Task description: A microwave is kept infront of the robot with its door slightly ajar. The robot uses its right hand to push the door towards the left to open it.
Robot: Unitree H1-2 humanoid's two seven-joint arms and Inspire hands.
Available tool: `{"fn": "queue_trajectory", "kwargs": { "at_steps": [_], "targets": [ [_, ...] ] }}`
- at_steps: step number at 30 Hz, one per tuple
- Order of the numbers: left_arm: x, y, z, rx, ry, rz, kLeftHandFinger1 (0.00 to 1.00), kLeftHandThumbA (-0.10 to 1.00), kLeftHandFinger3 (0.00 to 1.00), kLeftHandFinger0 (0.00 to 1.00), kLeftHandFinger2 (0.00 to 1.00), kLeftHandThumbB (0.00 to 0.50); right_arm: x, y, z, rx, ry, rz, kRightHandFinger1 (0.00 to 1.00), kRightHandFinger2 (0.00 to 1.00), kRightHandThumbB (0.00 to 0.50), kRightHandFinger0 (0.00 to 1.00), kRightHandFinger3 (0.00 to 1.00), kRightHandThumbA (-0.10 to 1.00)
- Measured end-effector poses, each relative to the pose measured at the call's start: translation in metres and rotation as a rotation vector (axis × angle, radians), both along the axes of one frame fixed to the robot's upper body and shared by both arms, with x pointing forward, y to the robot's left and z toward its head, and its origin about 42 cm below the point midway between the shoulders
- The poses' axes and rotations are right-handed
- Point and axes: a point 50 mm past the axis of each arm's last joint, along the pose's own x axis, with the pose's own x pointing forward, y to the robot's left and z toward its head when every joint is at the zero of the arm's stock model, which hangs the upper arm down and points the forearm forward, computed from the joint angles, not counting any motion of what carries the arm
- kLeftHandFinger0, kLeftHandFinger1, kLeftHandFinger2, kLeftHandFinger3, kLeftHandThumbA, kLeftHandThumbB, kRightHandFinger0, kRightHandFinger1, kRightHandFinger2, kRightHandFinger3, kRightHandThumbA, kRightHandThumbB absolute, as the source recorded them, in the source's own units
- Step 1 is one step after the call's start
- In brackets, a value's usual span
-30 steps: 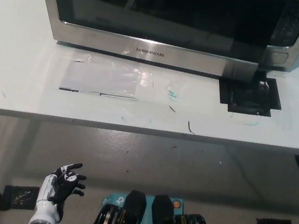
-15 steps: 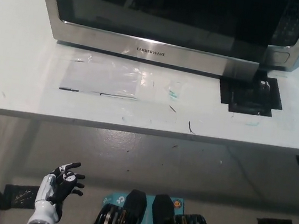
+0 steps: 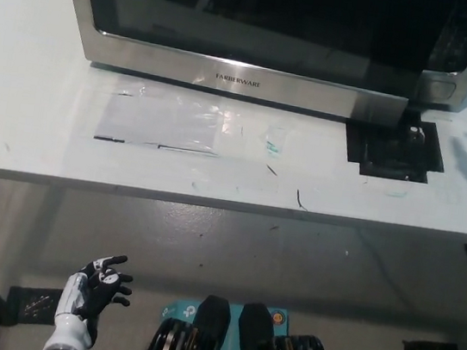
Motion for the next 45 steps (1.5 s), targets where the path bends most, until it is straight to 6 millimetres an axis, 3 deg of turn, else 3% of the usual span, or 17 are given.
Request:
{"fn": "queue_trajectory", "kwargs": {
  "at_steps": [3, 7, 8, 10, 14, 22, 26, 30, 31, 33, 36, 40, 45],
  "targets": [
    [0.0, -0.001, 0.0, 0.001, 0.0, -0.003, 0.32, 0.03, 0.51, 0.33, 0.36, 0.074, 0.009, 0.007, -0.001, -0.001, 0.012, 0.015, 0.94, 0.94, 0.208, 0.74, 1.0, 1.0],
    [0.0, -0.001, 0.0, 0.001, 0.0, -0.003, 0.34, 0.05, 0.53, 0.34, 0.37, 0.08, 0.019, 0.018, 0.0, -0.011, 0.028, 0.036, 0.95, 0.94, 0.219, 0.73, 1.0, 1.0],
    [0.0, -0.001, 0.0, 0.001, 0.0, -0.003, 0.34, 0.03, 0.53, 0.34, 0.37, 0.075, 0.022, 0.023, 0.001, -0.014, 0.029, 0.043, 1.0, 0.96, 0.223, 0.8, 1.0, 1.0],
    [0.0, -0.001, 0.0, 0.001, 0.0, -0.003, 0.33, 0.01, 0.53, 0.33, 0.36, 0.081, 0.026, 0.028, 0.001, -0.019, 0.038, 0.051, 1.0, 1.0, 0.229, 0.88, 1.0, 1.0],
    [0.0, -0.001, 0.0, 0.001, -0.001, -0.003, 0.34, 0.04, 0.55, 0.34, 0.38, 0.084, 0.036, 0.036, -0.005, -0.03, 0.077, 0.059, 1.0, 1.0, 0.22, 0.94, 1.0, 1.0],
    [0.001, -0.002, 0.001, 0.001, -0.003, -0.006, 0.32, 0.06, 0.52, 0.32, 0.37, 0.089, 0.048, 0.052, -0.003, -0.021, 0.101, 0.079, 1.0, 1.0, 0.172, 0.91, 1.0, 1.0],
    [0.002, -0.002, 0.001, 0.004, -0.003, -0.009, 0.33, 0.07, 0.52, 0.33, 0.38, 0.072, 0.047, 0.07, -0.007, 0.005, 0.101, 0.1, 1.0, 1.0, 0.198, 0.85, 1.0, 1.0],
    [0.002, -0.001, 0.001, 0.008, -0.001, -0.011, 0.32, 0.07, 0.52, 0.33, 0.37, 0.074, 0.045, 0.076, -0.01, 0.023, 0.097, 0.099, 1.0, 1.0, 0.214, 0.86, 1.0, 1.0],
    [0.002, -0.001, 0.0, 0.007, 0.0, -0.011, 0.31, 0.06, 0.51, 0.31, 0.37, 0.09, 0.042, 0.079, -0.013, 0.03, 0.095, 0.102, 1.0, 1.0, 0.192, 0.85, 1.0, 1.0],
    [0.002, -0.002, 0.0, 0.005, 0.001, -0.011, 0.31, 0.06, 0.51, 0.31, 0.37, 0.084, 0.035, 0.082, -0.018, 0.044, 0.081, 0.106, 1.0, 1.0, 0.2, 0.84, 1.0, 1.0],
    [0.002, -0.002, 0.0, 0.006, 0.002, -0.011, 0.32, 0.08, 0.53, 0.32, 0.38, 0.06, 0.019, 0.084, -0.029, 0.086, 0.06, 0.107, 0.89, 0.89, 0.183, 0.72, 0.99, 1.0],
    [0.002, 0.0, 0.0, 0.01, 0.001, -0.012, 0.34, 0.07, 0.53, 0.34, 0.39, 0.047, -0.011, 0.09, -0.051, 0.159, 0.052, 0.117, 0.78, 0.78, 0.195, 0.65, 0.92, 0.98],
    [0.002, -0.001, 0.0, 0.009, 0.001, -0.013, 0.33, 0.05, 0.53, 0.33, 0.38, 0.053, -0.055, 0.105, -0.076, 0.231, 0.071, 0.162, 0.8, 0.79, 0.19, 0.66, 0.91, 0.98]
  ]
}}
